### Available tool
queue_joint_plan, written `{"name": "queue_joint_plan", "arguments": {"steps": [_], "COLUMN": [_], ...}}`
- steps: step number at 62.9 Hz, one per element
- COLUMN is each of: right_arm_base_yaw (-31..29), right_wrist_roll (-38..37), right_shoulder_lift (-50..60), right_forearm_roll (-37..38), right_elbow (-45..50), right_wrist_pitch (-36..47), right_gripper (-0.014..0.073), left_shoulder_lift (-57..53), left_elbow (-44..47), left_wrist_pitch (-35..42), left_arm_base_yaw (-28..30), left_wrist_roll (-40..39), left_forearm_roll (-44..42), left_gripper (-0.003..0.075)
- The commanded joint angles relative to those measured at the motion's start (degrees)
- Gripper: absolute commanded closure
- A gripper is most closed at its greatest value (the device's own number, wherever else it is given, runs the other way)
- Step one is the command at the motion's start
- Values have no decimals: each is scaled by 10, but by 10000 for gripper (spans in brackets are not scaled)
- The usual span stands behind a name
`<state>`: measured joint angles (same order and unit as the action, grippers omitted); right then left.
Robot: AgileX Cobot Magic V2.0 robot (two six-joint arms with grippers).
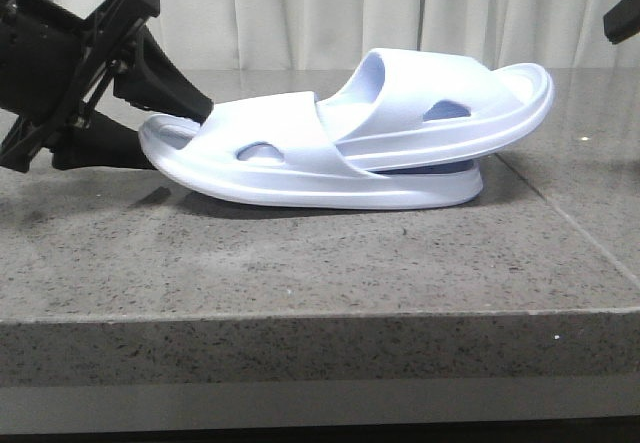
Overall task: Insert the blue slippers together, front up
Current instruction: 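Lower the nested slippers onto the table and release with the left gripper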
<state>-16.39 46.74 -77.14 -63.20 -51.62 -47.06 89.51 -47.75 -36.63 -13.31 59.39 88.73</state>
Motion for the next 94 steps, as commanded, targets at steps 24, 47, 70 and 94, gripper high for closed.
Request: {"name": "queue_joint_plan", "arguments": {"steps": [24,47,70,94], "right_arm_base_yaw": [80,192,192,192], "right_wrist_roll": [-174,-379,-415,-418], "right_shoulder_lift": [167,276,434,497], "right_forearm_roll": [251,497,541,551], "right_elbow": [-63,-68,21,23], "right_wrist_pitch": [-31,-134,-203,-195], "right_gripper": [168,170,232,232], "left_shoulder_lift": [-172,-344,-527,-575], "left_elbow": [-124,-115,-14,14], "left_wrist_pitch": [-69,-156,-210,-200], "left_arm_base_yaw": [67,67,67,67], "left_wrist_roll": [-371,-554,-572,-582], "left_forearm_roll": [-574,-837,-873,-878], "left_gripper": [279,279,279,279]}}
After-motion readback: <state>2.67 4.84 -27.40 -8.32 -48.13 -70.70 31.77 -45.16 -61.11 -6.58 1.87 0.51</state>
